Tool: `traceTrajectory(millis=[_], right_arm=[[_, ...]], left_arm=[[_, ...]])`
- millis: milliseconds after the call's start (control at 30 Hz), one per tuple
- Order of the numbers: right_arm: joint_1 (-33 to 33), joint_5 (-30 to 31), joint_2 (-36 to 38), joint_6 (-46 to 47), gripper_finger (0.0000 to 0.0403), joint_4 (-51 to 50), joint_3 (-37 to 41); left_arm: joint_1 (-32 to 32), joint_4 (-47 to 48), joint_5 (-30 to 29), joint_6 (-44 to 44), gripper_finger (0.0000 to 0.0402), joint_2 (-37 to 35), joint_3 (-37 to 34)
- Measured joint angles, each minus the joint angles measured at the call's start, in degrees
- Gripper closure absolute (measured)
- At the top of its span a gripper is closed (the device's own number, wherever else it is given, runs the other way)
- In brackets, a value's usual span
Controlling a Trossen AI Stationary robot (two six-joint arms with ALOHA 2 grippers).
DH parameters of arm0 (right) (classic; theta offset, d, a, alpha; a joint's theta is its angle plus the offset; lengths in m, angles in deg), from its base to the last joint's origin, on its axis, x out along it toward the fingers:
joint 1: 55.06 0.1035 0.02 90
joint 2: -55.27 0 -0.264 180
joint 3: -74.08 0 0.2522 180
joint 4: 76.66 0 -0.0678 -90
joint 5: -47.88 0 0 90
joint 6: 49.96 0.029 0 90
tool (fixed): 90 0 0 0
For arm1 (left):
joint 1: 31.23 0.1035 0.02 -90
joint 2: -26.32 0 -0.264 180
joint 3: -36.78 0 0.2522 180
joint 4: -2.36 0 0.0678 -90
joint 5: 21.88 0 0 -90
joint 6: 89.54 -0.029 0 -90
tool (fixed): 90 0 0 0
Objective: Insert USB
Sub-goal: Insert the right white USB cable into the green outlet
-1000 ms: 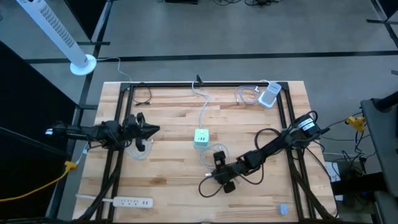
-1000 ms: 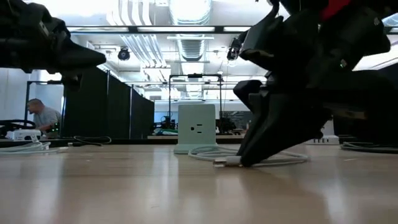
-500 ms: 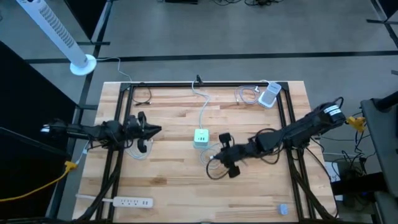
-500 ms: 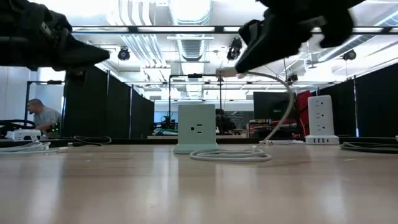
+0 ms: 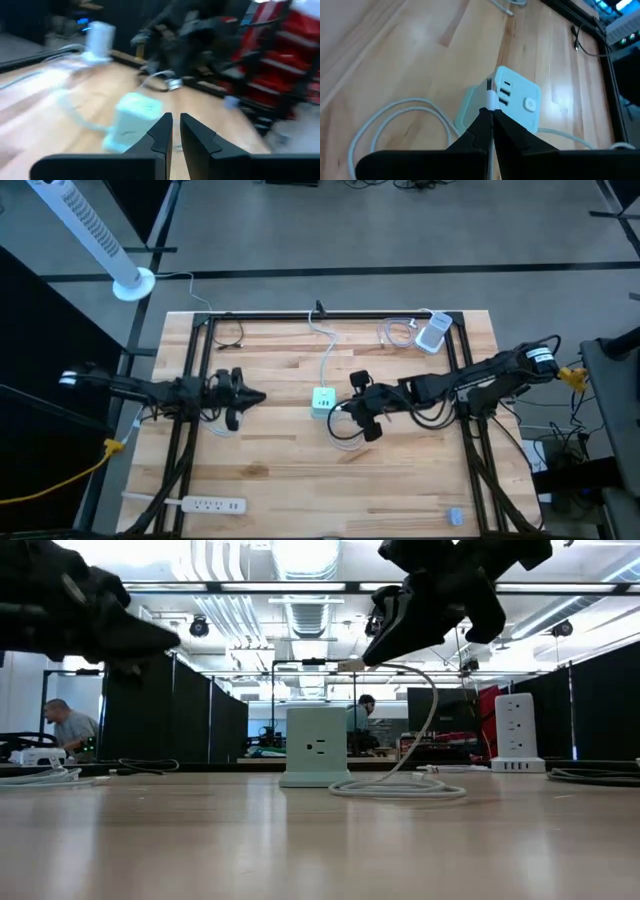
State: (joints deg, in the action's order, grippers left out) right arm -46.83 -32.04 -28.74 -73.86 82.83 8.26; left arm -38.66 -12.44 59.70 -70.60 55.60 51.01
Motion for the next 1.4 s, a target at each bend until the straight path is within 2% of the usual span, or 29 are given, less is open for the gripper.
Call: traceTrajectory(millis=[200,300,367,500,700,933,1100,1233,1400], right_arm=[[0.0,0.0,-0.1,0.4,0.0403,1.9,0.0],[0.0,-0.5,0.5,4.2,0.0403,2.9,0.0],[0.0,-3.0,0.9,6.7,0.0403,3.4,0.0],[0.0,-7.5,0.9,10.2,0.0403,5.8,0.0],[0.1,-4.0,-1.0,12.0,0.0403,6.7,-0.1],[0.1,-4.1,-1.4,13.4,0.0403,10.7,-0.1],[0.1,-4.1,-1.2,12.9,0.0403,11.2,-0.1],[0.1,-4.1,-1.4,12.4,0.0403,10.9,-0.1],[0.0,-4.1,-1.4,11.3,0.0403,10.6,-0.1]], left_arm=[[-5.3,-19.3,0.0,-8.5,0.0377,9.3,0.0],[-6.2,-29.5,0.0,-6.9,0.0377,14.3,0.0],[-6.3,-32.8,0.0,-5.8,0.0377,17.2,0.6],[-6.3,-31.8,0.0,-6.6,0.0377,23.0,4.0],[-6.2,-29.5,0.0,-18.0,0.0377,34.7,11.3],[-6.2,-27.2,-0.2,-23.1,0.0377,47.8,19.6],[-6.2,-24.1,-6.6,-24.7,0.0374,53.8,24.7],[-6.2,-20.7,-8.5,-28.0,0.0346,57.2,29.0],[-6.2,-13.2,-12.2,-29.2,0.0274,60.2,34.0]])
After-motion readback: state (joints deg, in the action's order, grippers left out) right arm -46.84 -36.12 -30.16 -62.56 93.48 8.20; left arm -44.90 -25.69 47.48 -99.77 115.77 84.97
